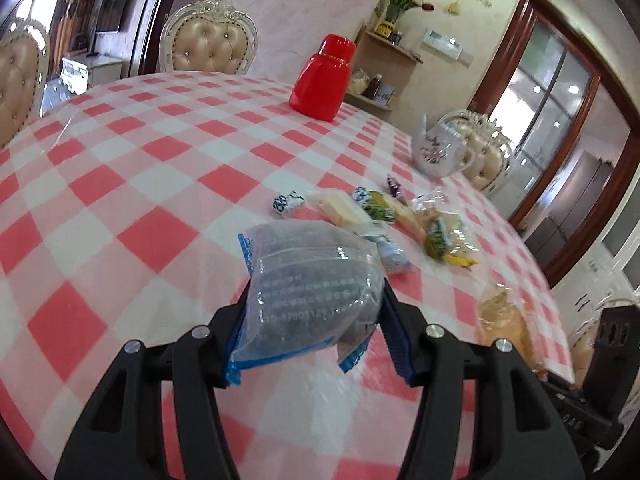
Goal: Organize snacks
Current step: 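Lift both held packets up from the table, then carry the grey packet and bread packet over the clear box with both grippers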
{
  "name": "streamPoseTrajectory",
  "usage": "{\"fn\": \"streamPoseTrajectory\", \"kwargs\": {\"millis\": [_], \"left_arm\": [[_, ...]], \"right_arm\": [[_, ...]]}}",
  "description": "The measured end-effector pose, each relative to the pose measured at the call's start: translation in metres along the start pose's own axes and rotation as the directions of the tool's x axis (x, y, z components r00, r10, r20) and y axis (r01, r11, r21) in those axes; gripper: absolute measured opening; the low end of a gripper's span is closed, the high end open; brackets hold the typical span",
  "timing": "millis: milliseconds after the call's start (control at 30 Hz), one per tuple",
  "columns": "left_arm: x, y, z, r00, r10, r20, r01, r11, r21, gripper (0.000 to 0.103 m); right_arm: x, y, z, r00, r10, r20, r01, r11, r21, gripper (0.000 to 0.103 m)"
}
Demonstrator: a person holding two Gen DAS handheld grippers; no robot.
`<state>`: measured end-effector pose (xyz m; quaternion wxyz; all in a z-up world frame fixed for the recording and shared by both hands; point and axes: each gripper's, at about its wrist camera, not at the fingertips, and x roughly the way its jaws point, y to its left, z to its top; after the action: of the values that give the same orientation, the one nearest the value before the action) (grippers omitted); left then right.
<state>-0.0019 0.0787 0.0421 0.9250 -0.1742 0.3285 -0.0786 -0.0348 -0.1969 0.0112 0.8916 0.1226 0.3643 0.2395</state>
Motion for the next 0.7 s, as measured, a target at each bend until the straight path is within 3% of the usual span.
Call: {"fn": "streamPoseTrajectory", "kwargs": {"millis": [133, 433, 567, 700], "left_arm": [[-0.025, -0.006, -0.016, 1.000, -0.009, 0.020, 0.008, 1.000, 0.014, 0.058], [-0.066, -0.007, -0.038, 0.998, 0.063, 0.005, -0.063, 0.997, 0.050, 0.058], [-0.094, 0.004, -0.044, 0.997, 0.074, 0.011, -0.075, 0.996, 0.044, 0.058], [-0.127, 0.026, -0.057, 0.993, 0.120, 0.024, -0.120, 0.992, 0.038, 0.058]], "right_arm": [[-0.017, 0.019, -0.016, 0.995, 0.092, 0.028, -0.091, 0.996, -0.013, 0.045], [-0.028, 0.047, -0.041, 0.992, 0.126, 0.012, -0.126, 0.991, -0.039, 0.045], [-0.034, 0.077, -0.056, 0.998, 0.070, 0.009, -0.068, 0.987, -0.149, 0.045], [-0.042, 0.111, -0.067, 0.990, 0.143, 0.016, -0.135, 0.960, -0.247, 0.045]]}}
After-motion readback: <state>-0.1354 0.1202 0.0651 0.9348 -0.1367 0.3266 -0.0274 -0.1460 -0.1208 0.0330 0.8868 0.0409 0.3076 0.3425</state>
